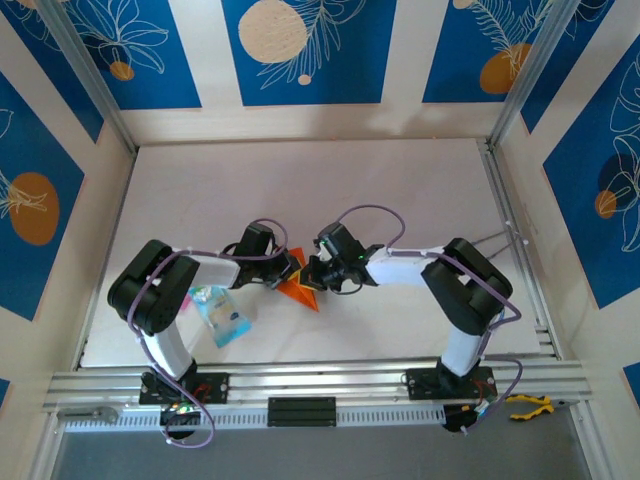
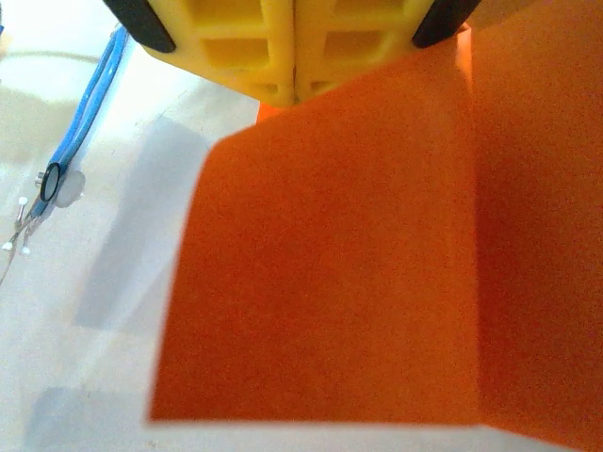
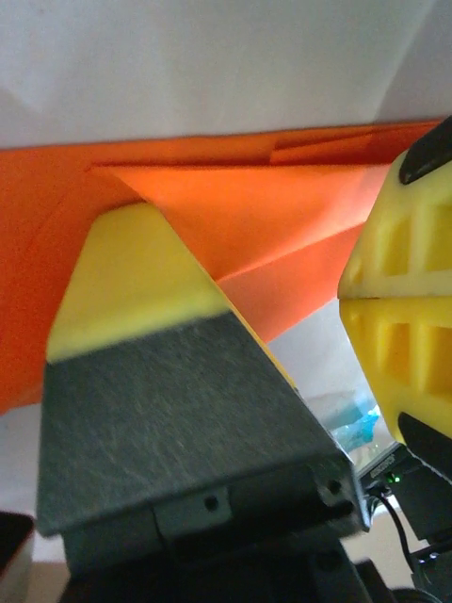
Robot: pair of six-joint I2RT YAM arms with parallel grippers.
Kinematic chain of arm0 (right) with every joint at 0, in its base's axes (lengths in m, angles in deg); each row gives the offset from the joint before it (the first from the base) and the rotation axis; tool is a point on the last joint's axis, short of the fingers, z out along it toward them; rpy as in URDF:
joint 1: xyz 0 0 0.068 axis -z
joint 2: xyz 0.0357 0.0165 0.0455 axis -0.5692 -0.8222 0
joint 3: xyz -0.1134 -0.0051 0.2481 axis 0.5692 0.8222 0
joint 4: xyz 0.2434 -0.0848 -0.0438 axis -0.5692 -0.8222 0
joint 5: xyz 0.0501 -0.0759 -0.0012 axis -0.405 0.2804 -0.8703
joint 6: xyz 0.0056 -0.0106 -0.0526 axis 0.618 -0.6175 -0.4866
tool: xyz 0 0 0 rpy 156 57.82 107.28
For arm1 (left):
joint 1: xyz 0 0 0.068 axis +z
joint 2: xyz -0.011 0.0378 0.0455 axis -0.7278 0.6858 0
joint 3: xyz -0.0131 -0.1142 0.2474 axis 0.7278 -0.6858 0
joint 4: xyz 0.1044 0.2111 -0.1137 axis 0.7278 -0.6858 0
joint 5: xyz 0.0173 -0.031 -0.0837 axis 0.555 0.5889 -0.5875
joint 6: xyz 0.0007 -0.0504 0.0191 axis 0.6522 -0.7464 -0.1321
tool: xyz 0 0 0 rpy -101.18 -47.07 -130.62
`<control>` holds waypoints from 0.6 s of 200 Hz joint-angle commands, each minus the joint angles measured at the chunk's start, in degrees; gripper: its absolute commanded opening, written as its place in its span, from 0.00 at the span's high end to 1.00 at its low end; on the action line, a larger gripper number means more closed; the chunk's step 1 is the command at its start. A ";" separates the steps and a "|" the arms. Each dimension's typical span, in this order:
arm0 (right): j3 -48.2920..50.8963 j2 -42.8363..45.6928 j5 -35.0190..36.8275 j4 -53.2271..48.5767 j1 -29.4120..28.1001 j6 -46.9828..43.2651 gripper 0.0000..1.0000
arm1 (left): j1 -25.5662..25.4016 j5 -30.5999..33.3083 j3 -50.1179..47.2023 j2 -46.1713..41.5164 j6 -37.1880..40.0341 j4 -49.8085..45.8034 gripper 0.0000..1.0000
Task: Fold a paper plane with a square sheet of paper (pick it up from the middle)
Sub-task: Fourth fold the wing at the center of the table.
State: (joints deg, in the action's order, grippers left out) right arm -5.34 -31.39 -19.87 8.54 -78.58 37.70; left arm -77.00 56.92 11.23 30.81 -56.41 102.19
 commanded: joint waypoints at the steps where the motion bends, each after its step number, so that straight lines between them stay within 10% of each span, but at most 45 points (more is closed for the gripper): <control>1: -1.33 -1.92 -0.44 -0.82 0.20 0.66 0.96 | -0.62 1.40 -0.01 0.28 -0.10 -2.60 0.91; 120: 5.06 -3.81 0.88 -0.07 0.28 3.13 0.97 | -0.36 1.03 5.09 -3.61 9.10 -7.55 0.81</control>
State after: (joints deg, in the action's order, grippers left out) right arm -3.76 -35.13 -19.71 11.36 -78.49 39.65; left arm -77.16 57.16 13.57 30.11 -52.52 98.36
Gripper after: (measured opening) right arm 0.045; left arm 0.182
